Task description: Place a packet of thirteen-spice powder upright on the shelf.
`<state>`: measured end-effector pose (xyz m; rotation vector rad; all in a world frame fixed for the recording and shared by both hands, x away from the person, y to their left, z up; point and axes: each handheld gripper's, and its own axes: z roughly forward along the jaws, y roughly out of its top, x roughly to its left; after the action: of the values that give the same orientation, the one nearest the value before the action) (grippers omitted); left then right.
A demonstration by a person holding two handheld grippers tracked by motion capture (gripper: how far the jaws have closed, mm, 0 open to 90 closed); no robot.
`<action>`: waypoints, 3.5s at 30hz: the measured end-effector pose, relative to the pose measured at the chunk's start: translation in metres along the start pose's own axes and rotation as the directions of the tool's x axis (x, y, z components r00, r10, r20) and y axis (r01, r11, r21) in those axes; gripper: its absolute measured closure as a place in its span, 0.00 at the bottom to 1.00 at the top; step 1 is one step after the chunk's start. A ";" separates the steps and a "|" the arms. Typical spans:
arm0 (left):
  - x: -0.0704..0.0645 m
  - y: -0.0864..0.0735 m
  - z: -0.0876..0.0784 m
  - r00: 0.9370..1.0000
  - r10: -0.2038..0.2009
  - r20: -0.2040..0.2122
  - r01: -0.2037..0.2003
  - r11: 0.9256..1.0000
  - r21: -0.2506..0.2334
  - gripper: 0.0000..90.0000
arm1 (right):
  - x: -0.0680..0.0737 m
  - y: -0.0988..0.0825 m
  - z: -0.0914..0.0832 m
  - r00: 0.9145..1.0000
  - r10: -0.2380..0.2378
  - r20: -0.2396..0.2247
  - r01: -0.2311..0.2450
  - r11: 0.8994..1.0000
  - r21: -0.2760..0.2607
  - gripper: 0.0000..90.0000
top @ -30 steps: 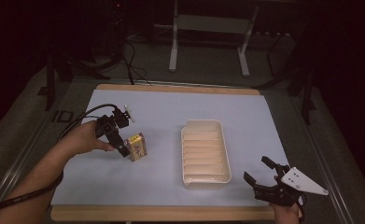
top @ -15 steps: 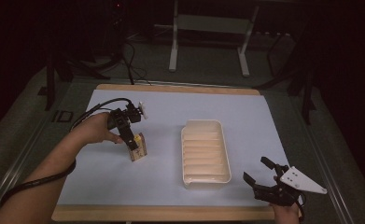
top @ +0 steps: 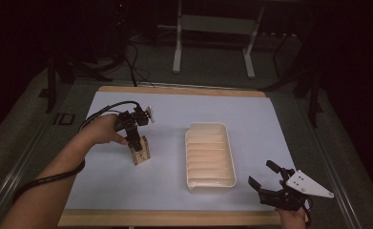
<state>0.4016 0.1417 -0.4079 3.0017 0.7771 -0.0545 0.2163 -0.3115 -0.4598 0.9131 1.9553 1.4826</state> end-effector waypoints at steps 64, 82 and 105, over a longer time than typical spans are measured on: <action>-0.068 0.019 -0.075 0.986 0.163 0.030 -0.154 0.967 -0.205 0.76 | 0.000 0.000 0.001 1.000 -0.006 -0.012 0.006 1.000 0.011 0.16; -0.094 0.042 -0.093 0.974 0.225 0.018 -0.210 0.931 -0.300 0.76 | 0.000 0.000 0.001 1.000 -0.006 -0.015 0.006 1.000 0.011 0.16; -0.114 0.077 -0.068 0.938 0.345 0.007 -0.311 0.854 -0.417 0.76 | 0.000 0.000 0.001 1.000 -0.006 -0.021 0.006 1.000 0.015 0.16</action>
<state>0.3413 0.0226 -0.3326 2.6572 0.2163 -0.0016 0.2172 -0.3112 -0.4600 0.9010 1.9848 1.4820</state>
